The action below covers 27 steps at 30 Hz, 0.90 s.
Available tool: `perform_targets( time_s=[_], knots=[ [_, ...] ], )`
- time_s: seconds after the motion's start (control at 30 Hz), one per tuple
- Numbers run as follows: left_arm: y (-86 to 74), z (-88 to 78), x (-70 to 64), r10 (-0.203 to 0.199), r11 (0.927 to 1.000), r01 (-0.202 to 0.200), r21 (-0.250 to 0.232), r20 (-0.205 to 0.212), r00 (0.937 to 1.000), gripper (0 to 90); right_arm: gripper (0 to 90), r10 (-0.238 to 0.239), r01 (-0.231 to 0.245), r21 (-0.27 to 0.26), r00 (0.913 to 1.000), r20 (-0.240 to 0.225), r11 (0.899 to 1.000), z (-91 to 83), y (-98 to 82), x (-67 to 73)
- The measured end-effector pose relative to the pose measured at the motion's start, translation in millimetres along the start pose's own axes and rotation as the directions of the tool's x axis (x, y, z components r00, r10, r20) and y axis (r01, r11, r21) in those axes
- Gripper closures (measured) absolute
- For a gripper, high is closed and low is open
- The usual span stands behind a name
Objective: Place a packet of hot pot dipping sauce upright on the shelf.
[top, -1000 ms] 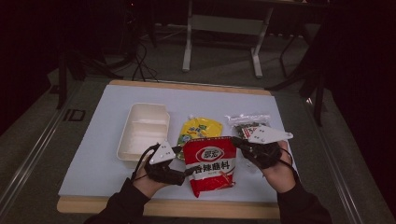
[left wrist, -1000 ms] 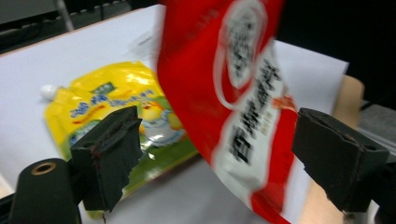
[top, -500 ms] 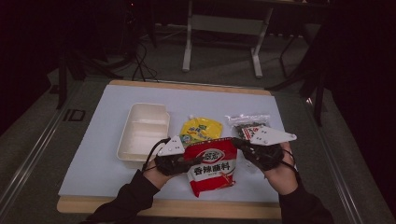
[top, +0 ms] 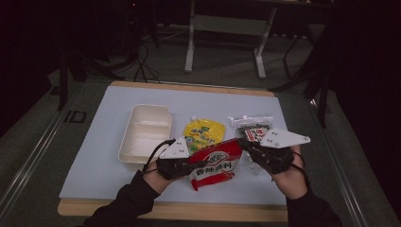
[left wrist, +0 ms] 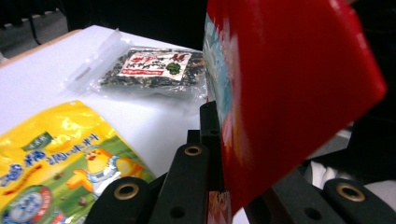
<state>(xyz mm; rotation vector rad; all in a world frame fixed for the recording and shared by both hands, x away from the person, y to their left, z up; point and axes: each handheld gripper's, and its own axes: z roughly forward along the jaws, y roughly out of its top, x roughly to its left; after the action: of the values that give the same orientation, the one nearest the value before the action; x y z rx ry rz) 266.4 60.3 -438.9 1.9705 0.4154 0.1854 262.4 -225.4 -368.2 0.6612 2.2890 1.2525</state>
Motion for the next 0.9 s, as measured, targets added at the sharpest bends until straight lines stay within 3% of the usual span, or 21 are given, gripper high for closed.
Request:
perform_targets(
  time_s=[0.07,0.23,0.43,0.53,0.73,0.77,0.8,0.83,0.9],
  knots=[
    [2.3,-1.8,0.8,-0.002,1.0,0.002,0.003,0.005,1.0,90.0,90.0,0.001,-0.001,-0.013,1.0,-0.006,1.0,-2.7,2.9,-0.4],
    [10.3,-10.5,5.8,0.028,0.9995,-0.029,-0.013,-0.026,0.9993,90.0,89.6,-0.003,0.002,-0.041,0.9998,-0.019,0.999,-7.1,8.2,-0.8],
    [15.5,-15.7,13.8,0.043,0.999,-0.043,-0.009,0.002,0.9991,90.0,85.2,-0.001,-0.002,-0.069,0.9994,-0.033,0.998,-8.4,11.3,-2.1],
    [18.4,-20.9,21.1,0.057,0.9984,-0.057,0.0,-0.002,0.9984,90.0,69.4,0.013,-0.018,-0.102,0.9989,-0.044,0.995,-10.7,10.4,-3.3],
    [22.1,-28.7,30.3,0.077,0.997,-0.077,0.009,0.006,0.997,90.0,57.5,0.044,-0.049,-0.137,0.9982,-0.04,0.989,-14.2,6.8,-9.7],
    [22.8,-32.7,35.1,0.075,0.9972,-0.075,0.0,0.015,0.9971,90.0,51.4,0.062,-0.067,-0.141,0.9973,-0.04,0.988,-14.0,4.3,-12.6],
    [22.8,-32.7,35.1,0.075,0.9972,-0.075,0.0,0.015,0.9971,90.0,51.4,0.062,-0.067,-0.141,0.9973,-0.04,0.988,-14.0,4.3,-12.6],
    [24.0,-36.8,39.6,0.076,0.9971,-0.076,-0.006,0.013,0.997,90.0,42.8,0.075,-0.08,-0.137,0.9963,-0.041,0.987,-11.1,0.1,-14.2],
    [24.9,-38.8,41.4,0.082,0.9966,-0.082,-0.007,0.0,0.9967,90.0,40.2,0.084,-0.09,-0.132,0.9953,-0.048,0.987,-8.8,-2.6,-14.8]
  ],
)
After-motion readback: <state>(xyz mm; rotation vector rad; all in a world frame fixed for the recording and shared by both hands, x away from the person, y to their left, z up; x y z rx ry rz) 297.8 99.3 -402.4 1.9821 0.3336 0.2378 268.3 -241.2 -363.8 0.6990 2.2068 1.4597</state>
